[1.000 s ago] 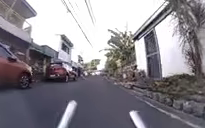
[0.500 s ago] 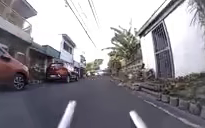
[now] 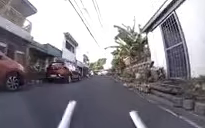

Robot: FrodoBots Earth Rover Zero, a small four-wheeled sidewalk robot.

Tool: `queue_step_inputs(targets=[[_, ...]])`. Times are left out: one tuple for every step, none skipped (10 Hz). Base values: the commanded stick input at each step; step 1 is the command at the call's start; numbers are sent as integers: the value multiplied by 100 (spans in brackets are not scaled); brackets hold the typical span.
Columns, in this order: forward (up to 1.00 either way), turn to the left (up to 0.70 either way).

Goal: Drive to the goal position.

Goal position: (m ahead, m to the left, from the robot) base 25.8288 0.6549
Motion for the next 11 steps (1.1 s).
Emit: queue_step_inputs(targets=[[100,-15],[100,-40],[100,-40],[100,-40],[100,-40],[100,-40],[100,-40],[100,-40],[100,-31],[100,-11],[100,0]])
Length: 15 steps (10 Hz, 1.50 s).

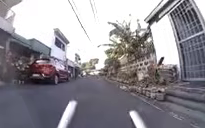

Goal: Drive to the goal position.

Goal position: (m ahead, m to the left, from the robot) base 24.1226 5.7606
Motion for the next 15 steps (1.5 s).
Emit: queue_step_inputs(targets=[[100,0],[100,0],[100,0],[100,0],[100,0],[100,0],[100,0],[100,0],[100,0],[100,0],[100,0],[100,0],[100,0],[100,0],[100,0]])
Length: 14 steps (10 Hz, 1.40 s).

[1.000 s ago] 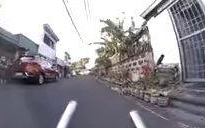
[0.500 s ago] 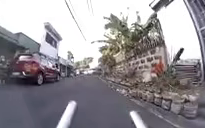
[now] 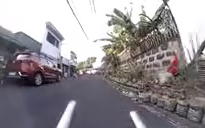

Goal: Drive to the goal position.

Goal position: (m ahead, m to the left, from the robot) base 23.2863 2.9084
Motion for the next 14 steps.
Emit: queue_step_inputs(targets=[[100,0],[100,0],[100,0],[100,0],[100,0],[100,0],[100,0],[100,0],[100,0],[100,0],[100,0],[100,0],[100,0],[100,0]])
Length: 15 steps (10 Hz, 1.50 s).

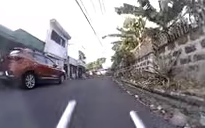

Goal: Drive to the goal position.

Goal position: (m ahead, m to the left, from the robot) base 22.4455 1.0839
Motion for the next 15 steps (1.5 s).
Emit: queue_step_inputs(targets=[[100,0],[100,0],[100,0],[100,0],[100,0],[100,0],[100,-18],[100,-39],[100,-40],[100,-40],[100,-40],[100,-40],[100,-40],[100,-40],[100,-40]])
